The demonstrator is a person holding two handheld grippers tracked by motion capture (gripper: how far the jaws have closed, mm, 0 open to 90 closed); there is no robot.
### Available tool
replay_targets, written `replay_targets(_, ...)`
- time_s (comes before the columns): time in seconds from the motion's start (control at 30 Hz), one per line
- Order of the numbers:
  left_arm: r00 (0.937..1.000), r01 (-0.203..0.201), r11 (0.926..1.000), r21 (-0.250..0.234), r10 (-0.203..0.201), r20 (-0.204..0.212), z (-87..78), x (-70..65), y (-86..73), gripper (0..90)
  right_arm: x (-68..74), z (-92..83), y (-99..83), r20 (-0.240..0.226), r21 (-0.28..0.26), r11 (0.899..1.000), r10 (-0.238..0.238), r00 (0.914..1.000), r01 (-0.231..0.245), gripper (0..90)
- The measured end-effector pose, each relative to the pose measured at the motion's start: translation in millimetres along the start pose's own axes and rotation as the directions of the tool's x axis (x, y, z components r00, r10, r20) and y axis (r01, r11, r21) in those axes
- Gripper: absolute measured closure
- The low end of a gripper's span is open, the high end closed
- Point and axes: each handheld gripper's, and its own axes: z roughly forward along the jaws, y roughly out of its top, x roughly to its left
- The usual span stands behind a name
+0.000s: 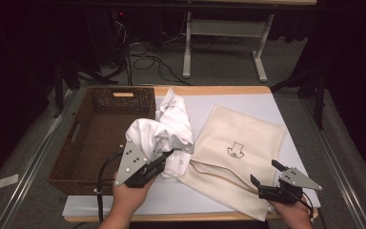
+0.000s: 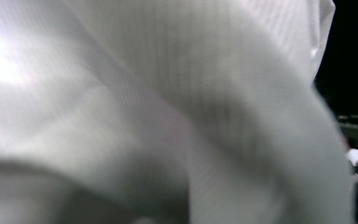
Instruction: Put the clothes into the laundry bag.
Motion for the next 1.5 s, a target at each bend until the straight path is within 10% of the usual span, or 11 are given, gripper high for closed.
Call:
replay_targets(0.63,0.9978,0.008,0.9884,0.152,-0.018,0.064,17.1,-24.0,-49.0,66.1,16.0,7.3,7.1,-0.11,0.058,0.998,-0.019,0.9937,0.025,32.6)
replay_targets(0.77,0.9923,0.077,0.9735,0.216,-0.096,0.079,27.0,-27.7,-69.1,66.1,34.4,32.7,10.4,-0.144,0.171,0.977,-0.106,0.9839,0.13,44.9)
replay_targets(0.9,0.9924,0.071,0.9693,0.236,-0.092,0.081,33.5,-31.1,-74.7,65.7,38.9,51.6,13.0,-0.155,0.256,0.946,-0.162,0.9747,0.197,53.9)
replay_targets(1.0,0.9928,0.07,0.9701,0.233,-0.09,0.079,32.0,-29.6,-74.5,65.7,39.2,54.8,15.4,-0.176,0.252,0.944,-0.171,0.9694,0.212,75.7)
replay_targets(1.3,0.9981,0.05,0.9811,0.187,-0.056,0.026,20.0,-19.5,-62.3,66.3,43.6,75.2,35.4,-0.176,0.173,0.977,-0.098,0.9796,0.128,88.4)
replay_targets(1.5,0.9974,0.025,0.9718,0.235,-0.04,0.06,26.7,-31.3,-71.0,66.3,52.3,83.3,46.8,-0.197,0.117,0.988,-0.08,0.9772,0.105,88.1)
